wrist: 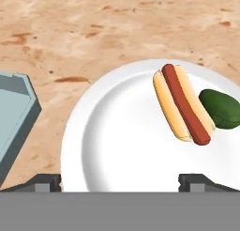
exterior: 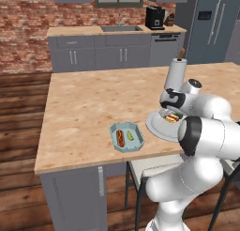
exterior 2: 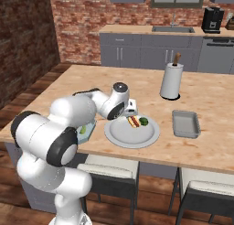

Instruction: Place one cooked food and one vegetable from the large plate to each tupperware container.

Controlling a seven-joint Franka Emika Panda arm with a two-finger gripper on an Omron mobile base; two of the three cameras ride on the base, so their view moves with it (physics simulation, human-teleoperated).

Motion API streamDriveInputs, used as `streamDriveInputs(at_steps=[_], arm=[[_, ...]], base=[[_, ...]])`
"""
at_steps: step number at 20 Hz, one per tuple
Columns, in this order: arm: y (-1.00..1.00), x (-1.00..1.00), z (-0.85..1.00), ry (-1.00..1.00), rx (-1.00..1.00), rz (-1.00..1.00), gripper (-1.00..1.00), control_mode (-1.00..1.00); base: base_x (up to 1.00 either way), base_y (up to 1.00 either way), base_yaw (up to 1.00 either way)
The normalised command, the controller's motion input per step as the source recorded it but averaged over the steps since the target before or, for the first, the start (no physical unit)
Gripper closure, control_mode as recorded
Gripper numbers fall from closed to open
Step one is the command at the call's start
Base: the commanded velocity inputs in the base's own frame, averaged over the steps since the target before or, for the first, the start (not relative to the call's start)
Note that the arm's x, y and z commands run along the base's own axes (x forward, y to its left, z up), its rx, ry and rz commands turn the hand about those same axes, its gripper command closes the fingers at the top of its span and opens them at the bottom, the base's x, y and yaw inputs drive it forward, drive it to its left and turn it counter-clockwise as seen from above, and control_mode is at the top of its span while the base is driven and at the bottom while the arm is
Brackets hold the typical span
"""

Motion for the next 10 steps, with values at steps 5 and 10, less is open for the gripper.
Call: streamDriveInputs(at_steps=[5, 10], arm=[[-0.08, 0.26, 0.00, 0.00, -0.09, 0.04, -1.00, -1.00], [-0.02, 0.16, -0.22, 0.00, -0.09, 0.03, -1.00, -1.00]], base=[[0.00, 0.00, 0.00], [0.00, 0.00, 0.00]])
